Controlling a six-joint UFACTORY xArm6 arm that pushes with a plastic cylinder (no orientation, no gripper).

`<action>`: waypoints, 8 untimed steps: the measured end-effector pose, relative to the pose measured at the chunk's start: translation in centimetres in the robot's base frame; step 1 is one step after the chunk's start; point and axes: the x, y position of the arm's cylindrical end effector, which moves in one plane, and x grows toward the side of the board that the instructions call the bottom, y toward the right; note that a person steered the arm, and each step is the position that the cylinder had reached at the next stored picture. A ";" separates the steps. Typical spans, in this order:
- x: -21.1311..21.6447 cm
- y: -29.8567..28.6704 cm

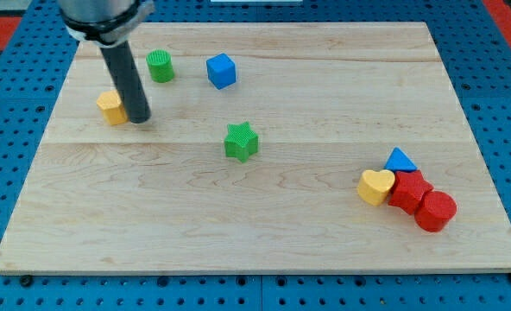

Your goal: Push green star to the yellow heart

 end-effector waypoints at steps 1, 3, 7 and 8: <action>1.0 5.9; 4.5 8.1; 3.5 12.3; 2.2 12.3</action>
